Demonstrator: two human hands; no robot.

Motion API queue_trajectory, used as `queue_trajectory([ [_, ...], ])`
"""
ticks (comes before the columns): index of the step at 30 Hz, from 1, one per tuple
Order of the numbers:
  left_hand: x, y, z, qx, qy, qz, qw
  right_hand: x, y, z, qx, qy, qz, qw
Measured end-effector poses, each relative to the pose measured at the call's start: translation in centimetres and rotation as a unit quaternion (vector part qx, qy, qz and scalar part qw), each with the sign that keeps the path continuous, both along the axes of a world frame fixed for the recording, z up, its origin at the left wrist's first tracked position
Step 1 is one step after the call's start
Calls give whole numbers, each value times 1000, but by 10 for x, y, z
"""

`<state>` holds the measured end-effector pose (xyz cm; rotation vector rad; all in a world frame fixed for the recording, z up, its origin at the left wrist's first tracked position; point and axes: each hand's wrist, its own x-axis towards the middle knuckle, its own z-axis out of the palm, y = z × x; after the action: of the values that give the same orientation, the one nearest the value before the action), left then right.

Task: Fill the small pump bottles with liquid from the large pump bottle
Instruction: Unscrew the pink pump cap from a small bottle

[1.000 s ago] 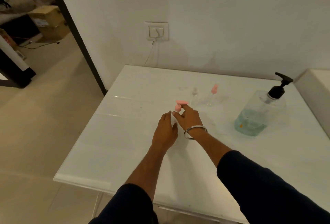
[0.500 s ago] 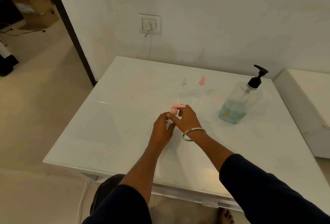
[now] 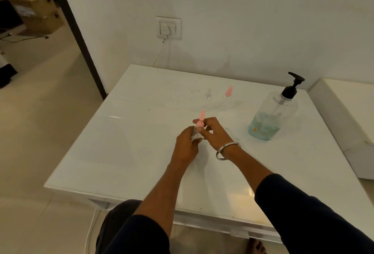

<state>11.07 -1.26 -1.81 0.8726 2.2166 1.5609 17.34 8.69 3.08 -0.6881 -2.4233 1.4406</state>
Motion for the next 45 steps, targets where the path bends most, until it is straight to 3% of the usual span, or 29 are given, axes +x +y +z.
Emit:
queue_trajectory([
  [8, 0, 2, -4, -14, 14, -5, 1000, -1, -5, -9, -41, 43, -103, 993],
  [13, -1, 5, -5, -25, 7, 4, 1000, 2, 1, -11, -12, 41, -42, 998],
  [18, 0, 6, -5, -26, 8, 0, 1000, -2, -1, -11, -15, 65, -101, 993],
  [24, 1, 6, -5, -44, 8, 8, 999, -1, 3, -16, -7, 67, -53, 996],
  [31, 2, 6, -5, -49, 10, 1, 999, -4, -4, -12, 3, 110, -104, 988],
  [36, 2, 7, -4, -64, 17, 5, 998, -2, 2, -13, -22, 91, -48, 994],
  [45, 1, 6, -6, -63, 35, -1, 997, -5, -1, -14, -23, 107, -75, 991],
])
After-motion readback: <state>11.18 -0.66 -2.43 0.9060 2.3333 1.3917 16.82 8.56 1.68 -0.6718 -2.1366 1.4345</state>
